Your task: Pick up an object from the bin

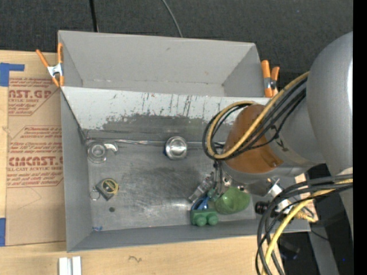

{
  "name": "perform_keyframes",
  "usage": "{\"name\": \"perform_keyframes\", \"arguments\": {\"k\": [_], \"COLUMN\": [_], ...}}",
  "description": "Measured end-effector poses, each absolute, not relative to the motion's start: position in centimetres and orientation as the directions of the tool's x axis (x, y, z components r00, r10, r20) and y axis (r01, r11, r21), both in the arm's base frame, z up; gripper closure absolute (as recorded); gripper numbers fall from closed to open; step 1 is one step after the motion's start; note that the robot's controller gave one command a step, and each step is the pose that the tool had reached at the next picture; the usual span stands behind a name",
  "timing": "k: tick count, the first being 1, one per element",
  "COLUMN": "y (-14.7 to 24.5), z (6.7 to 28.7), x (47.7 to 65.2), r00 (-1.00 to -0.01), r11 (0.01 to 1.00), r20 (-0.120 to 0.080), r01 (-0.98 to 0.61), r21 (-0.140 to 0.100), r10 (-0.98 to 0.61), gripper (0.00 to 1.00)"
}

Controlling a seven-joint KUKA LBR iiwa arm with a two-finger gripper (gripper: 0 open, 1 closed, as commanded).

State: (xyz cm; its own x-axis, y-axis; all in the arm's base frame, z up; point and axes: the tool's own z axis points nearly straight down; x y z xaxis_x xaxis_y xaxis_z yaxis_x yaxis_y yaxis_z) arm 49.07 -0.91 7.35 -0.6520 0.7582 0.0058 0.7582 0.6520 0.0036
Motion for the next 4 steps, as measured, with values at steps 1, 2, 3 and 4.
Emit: {"name": "perform_keyframes", "arguments": {"k": [1,2,3,4], "y": [-4.2,-4.2,-2.6,-2.6], "z": [24.7,24.2,11.1,7.7], "x": [50.2,50.1,48.1,49.3], "r00": [-0.739,-0.739,-0.808,-0.861], "r11": [0.739,0.739,0.808,0.861], "r20": [-0.007,-0.001,0.008,-0.029], "r01": [0.674,0.674,0.590,0.508], "r21": [0.005,0.000,-0.005,0.018], "r10": [0.674,0.674,0.590,0.508], "gripper": [1.00,0.00,0.00,0.00]}}
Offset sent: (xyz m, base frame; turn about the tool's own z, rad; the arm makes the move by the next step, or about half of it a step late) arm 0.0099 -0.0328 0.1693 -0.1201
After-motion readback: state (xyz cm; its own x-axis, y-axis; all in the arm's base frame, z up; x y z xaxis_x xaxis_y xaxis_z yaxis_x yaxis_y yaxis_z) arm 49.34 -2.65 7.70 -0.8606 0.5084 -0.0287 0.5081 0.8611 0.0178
